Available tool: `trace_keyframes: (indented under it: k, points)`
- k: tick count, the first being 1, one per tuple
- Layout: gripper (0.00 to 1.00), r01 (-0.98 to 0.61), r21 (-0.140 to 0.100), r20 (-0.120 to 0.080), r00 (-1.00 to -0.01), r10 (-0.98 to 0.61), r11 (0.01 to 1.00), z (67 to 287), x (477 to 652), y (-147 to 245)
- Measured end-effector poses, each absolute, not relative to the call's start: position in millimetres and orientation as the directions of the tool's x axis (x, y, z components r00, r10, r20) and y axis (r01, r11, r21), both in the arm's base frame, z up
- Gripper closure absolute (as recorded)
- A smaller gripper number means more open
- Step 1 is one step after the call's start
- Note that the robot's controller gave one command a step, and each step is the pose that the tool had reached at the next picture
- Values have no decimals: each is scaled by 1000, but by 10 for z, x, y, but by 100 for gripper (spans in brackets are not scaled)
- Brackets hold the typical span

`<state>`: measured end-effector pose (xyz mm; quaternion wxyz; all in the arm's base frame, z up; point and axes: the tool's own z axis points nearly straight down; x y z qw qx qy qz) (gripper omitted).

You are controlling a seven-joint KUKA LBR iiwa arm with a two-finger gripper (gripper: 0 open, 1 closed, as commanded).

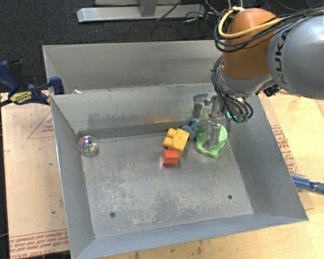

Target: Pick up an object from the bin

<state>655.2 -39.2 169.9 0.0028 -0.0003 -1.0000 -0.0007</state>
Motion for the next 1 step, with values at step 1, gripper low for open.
trace_keyframes:
  k: [1]
  points:
    - [0, -127, 2, -8, -992, -127, 992, 715, 6501, -3]
